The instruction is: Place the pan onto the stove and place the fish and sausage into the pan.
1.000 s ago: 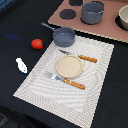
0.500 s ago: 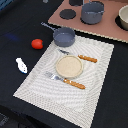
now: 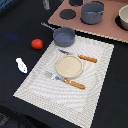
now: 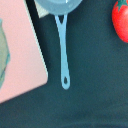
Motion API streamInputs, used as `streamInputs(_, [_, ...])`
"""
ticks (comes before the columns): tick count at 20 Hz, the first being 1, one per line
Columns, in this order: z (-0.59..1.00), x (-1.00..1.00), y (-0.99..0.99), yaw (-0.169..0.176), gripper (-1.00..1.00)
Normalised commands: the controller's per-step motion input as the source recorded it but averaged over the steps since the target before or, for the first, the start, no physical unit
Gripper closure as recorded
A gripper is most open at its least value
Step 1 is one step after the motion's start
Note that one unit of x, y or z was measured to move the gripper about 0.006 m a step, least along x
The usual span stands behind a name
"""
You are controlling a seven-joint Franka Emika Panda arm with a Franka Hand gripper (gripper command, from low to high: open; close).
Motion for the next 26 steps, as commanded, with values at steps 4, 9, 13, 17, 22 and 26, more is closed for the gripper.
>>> streamInputs(4, [-0.18,0.42,-0.37,0.001,-1.00])
streamInputs(9, [-0.12,0.48,-0.32,0.002,-1.00])
streamInputs(13, [-0.22,0.42,-0.23,0.010,-1.00])
streamInputs(17, [-0.32,0.28,-0.10,0.011,-1.00])
streamInputs(22, [-0.38,0.14,-0.03,0.005,-1.00])
streamInputs(26, [-0.34,0.09,0.00,0.009,-1.00])
